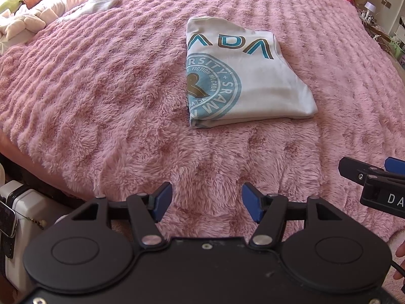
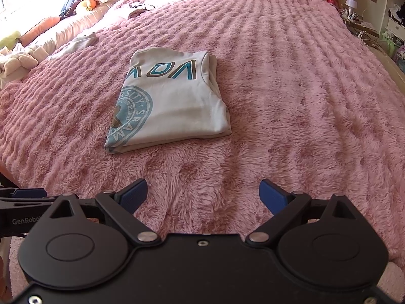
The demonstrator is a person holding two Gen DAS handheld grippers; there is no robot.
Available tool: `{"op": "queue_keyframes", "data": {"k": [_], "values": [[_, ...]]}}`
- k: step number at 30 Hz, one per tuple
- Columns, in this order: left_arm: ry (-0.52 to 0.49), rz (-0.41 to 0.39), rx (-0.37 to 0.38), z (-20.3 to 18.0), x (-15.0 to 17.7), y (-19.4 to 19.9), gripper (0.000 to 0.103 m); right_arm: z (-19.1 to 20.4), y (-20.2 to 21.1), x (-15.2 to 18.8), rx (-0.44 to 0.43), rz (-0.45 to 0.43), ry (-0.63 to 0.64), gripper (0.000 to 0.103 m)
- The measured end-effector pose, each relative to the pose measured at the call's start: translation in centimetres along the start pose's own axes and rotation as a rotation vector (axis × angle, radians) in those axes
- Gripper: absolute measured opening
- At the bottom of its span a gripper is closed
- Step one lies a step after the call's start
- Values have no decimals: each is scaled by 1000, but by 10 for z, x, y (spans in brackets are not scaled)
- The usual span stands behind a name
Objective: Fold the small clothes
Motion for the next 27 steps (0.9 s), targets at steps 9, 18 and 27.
{"op": "queue_keyframes", "data": {"k": [9,18,27], "values": [[-2,3,0,0,1,0,63,2,0,0,-3,4,-1,96],[0,-3,-2,0,0,1,63,3,0,0,-3,5,3,96],[-8,3,-1,0,0,-1,64,6,1,-1,-3,8,11,96]]}}
Point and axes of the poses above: each gripper's, at about its wrist camera, not at the fingertips, and y roughly against the way its jaws point, z to its left, x to its underside, the point moved 4 cm from there along -y, roughly the way its jaws point, and after that the axes turned 5 degrees about x, right-handed, at the moved point
